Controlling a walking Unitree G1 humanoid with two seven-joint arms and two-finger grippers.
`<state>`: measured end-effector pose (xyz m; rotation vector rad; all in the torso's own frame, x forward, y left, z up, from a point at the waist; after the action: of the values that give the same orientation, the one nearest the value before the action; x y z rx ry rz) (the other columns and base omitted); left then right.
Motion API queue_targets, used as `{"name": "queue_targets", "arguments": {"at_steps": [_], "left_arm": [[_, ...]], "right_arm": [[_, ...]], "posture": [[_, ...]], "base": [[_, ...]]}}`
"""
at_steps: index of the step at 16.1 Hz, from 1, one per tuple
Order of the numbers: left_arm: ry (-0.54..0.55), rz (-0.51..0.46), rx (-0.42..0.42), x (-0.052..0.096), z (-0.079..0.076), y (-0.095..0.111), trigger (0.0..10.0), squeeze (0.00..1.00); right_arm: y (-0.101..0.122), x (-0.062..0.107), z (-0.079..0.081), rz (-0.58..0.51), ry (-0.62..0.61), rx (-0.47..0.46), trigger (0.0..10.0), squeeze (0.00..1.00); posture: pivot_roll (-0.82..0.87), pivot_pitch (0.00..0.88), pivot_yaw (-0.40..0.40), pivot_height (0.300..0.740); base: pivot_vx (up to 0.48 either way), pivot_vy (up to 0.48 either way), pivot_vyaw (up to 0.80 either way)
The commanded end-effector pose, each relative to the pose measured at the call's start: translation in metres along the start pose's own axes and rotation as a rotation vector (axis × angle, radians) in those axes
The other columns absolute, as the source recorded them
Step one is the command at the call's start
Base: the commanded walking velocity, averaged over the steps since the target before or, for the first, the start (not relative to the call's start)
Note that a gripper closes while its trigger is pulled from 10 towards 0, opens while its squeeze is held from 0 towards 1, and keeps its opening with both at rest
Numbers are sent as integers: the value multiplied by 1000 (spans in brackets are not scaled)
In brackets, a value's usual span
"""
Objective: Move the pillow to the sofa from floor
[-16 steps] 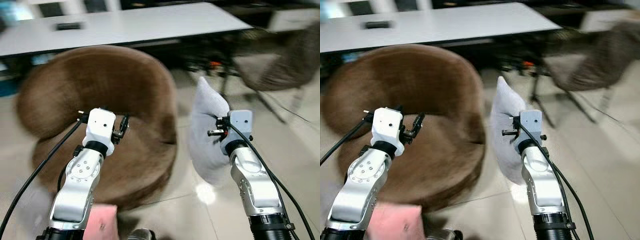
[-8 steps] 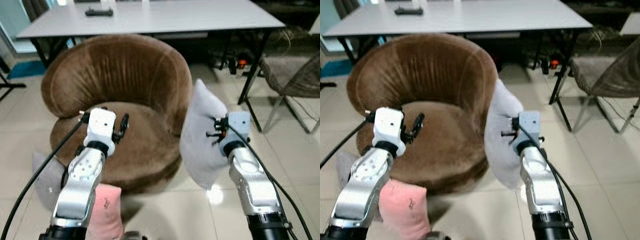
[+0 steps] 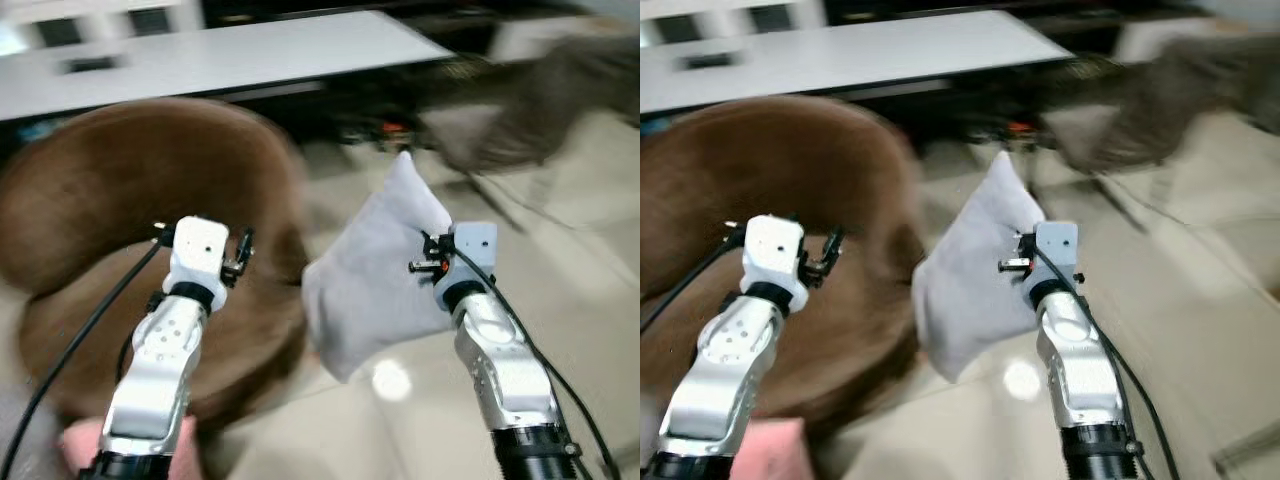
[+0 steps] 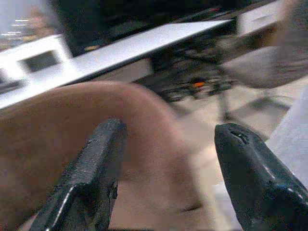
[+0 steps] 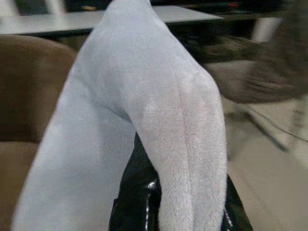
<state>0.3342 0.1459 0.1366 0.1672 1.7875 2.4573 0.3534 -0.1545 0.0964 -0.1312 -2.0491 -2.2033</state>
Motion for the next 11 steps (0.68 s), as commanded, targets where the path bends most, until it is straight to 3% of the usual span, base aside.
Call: {"name": "queue_targets", "arguments": {"at_steps": [1,4,9,11], "left_arm": [[13,-4,-14,0,8,1,10000,0],[9,-7,-16,-1,7,2,10000,0],[13,-13,-22,0,8,3,10000,0],[14,-16,-26,1,8,4,10000,0]], "right_arm": [[22,-4,4,-70,6,-10,10000,0],[24,-4,3,-79,-2,-3,10000,0],[26,-3,19,-81,90,-2,10000,0],[29,-2,34,-92,161,16,10000,0]], "posture": [[101,0,37,740],[101,0,39,740],[103,0,36,740],[113,0,28,740]], "base": [[304,0,-800],[304,0,-692],[302,0,0],[302,0,800]]}}
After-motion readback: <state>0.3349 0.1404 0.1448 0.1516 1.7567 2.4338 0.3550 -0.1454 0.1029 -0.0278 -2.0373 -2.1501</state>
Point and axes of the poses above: a point about 5 cm out from each wrist's last joint towards the gripper, its own x axis pointing back from the gripper into the wrist, its own y axis along the axis of the wrist's last joint, z = x × y, the point moved 6 cm from there along -x, pointing out of the wrist towards the gripper, and after that the axes turned 5 degrees about -x, right-handed, at the moved point
